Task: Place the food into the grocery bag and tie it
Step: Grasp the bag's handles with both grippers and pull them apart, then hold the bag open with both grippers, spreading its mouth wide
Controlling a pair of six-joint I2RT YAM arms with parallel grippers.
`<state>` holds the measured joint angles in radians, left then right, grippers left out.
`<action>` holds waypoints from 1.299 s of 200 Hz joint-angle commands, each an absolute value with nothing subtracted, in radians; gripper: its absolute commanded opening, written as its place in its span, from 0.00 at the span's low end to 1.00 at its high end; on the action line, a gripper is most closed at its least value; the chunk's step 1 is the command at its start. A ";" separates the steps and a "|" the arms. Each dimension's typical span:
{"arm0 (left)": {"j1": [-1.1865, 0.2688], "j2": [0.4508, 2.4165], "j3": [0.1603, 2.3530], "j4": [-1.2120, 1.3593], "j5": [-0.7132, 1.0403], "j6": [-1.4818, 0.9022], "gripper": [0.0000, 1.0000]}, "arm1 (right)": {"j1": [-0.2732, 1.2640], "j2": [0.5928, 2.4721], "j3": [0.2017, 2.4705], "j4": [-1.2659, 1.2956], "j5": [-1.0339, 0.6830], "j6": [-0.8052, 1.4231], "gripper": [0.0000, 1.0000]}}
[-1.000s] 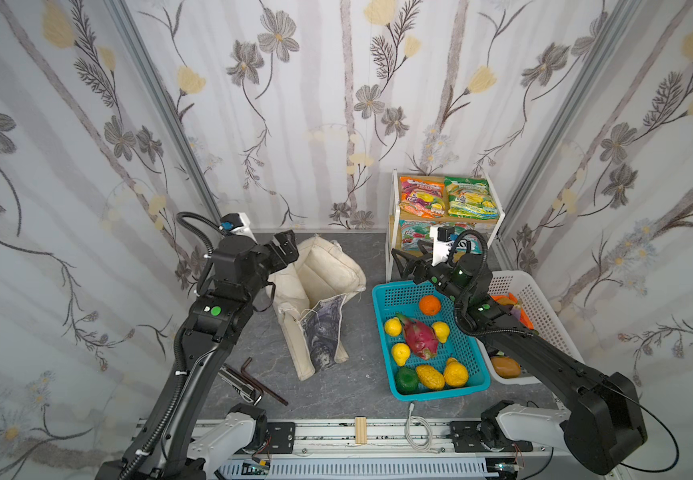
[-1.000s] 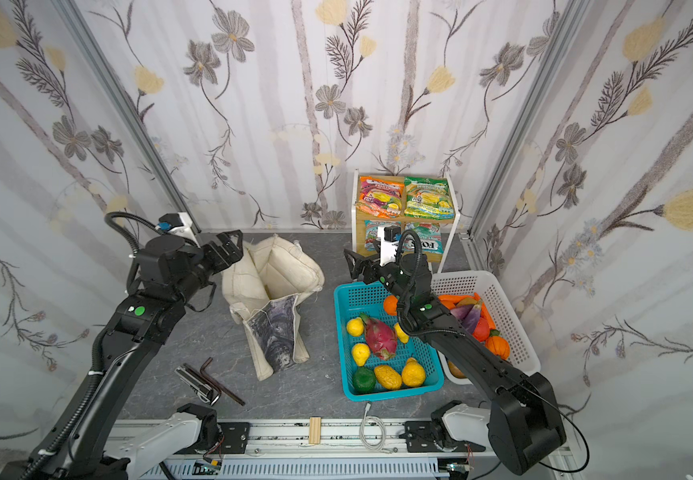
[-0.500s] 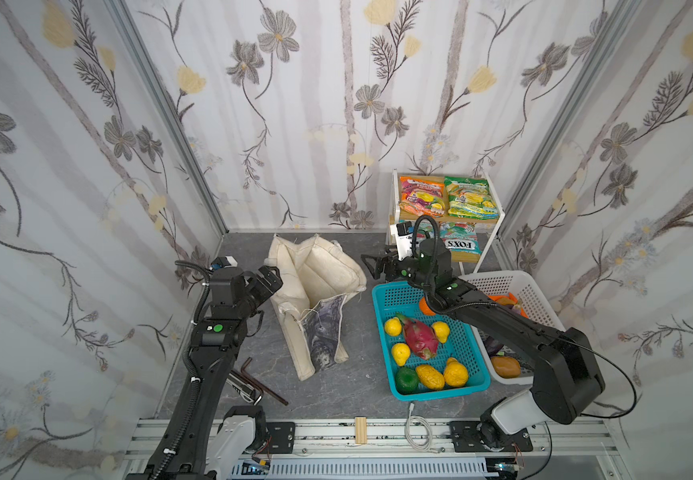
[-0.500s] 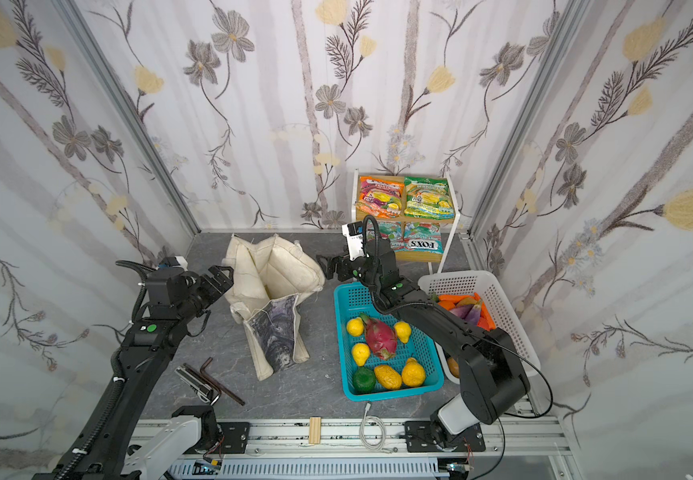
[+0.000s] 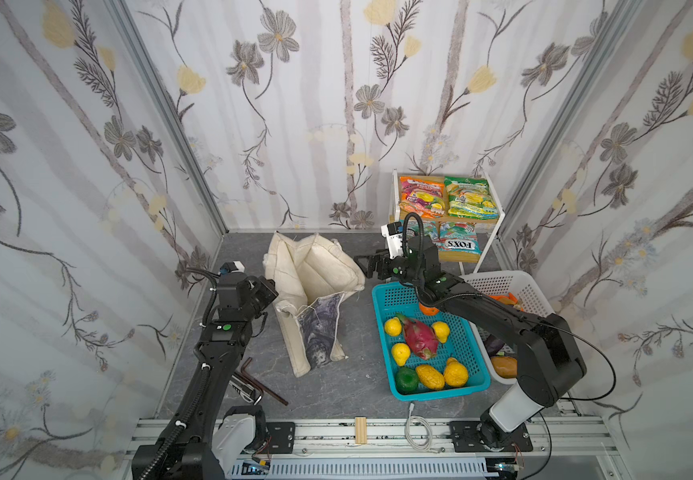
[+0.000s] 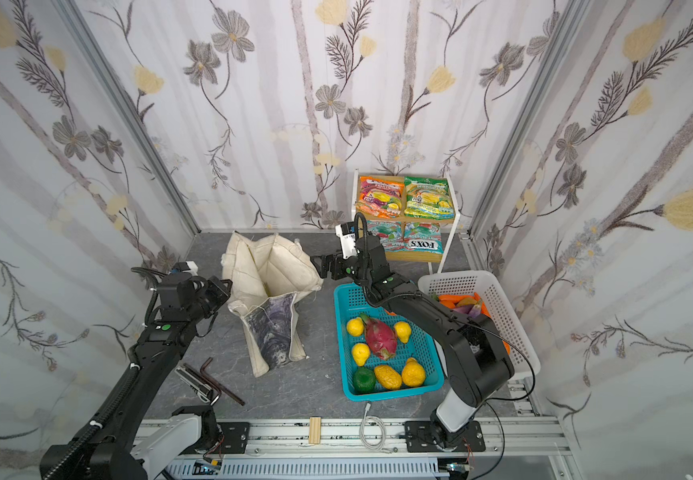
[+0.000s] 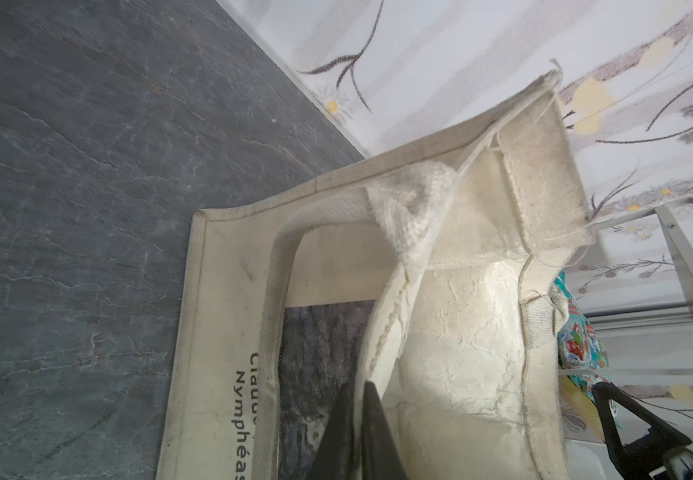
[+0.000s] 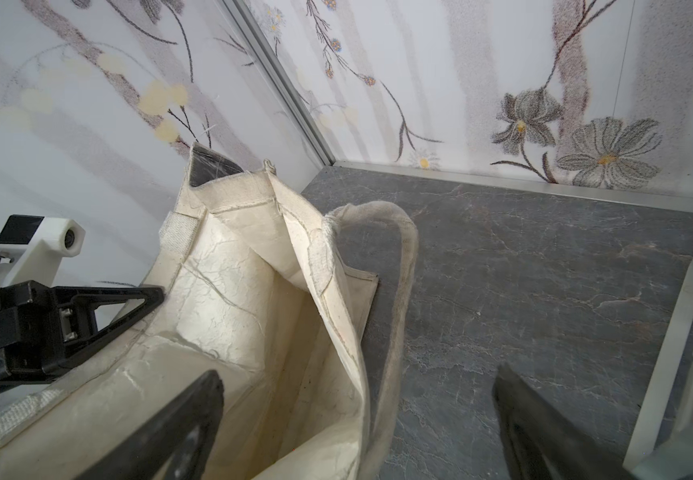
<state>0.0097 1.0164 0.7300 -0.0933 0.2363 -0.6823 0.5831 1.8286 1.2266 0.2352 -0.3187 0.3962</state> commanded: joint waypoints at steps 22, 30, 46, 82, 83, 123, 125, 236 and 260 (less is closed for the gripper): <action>0.012 1.039 0.739 -0.045 0.258 -0.657 0.58 | 0.587 1.917 1.309 0.133 -0.366 0.438 1.00; 0.012 1.052 0.741 -0.044 0.275 -0.652 0.57 | 0.588 1.931 1.313 0.145 -0.380 0.449 1.00; 0.011 1.088 0.748 -0.037 0.328 -0.631 0.49 | 0.593 1.957 1.321 0.177 -0.420 0.475 0.99; 0.014 1.097 0.757 -0.038 0.323 -0.585 0.00 | 0.596 2.040 1.357 0.237 -0.554 0.551 0.62; 0.015 1.096 0.758 -0.038 0.321 -0.585 0.00 | 0.596 2.042 1.359 0.237 -0.555 0.552 0.60; 0.041 1.081 0.846 -0.110 0.278 -0.529 0.00 | 0.597 1.991 1.368 0.163 -0.453 0.504 0.00; 0.043 1.083 0.855 -0.122 0.267 -0.521 0.00 | 0.596 1.984 1.367 0.152 -0.442 0.498 0.00; 0.082 0.988 0.959 -0.362 0.034 -0.328 0.00 | 0.570 1.718 1.369 -0.330 0.029 0.243 0.00; 0.077 1.022 0.983 -0.358 0.179 -0.337 0.00 | 0.583 1.719 1.372 -0.320 -0.031 0.253 0.00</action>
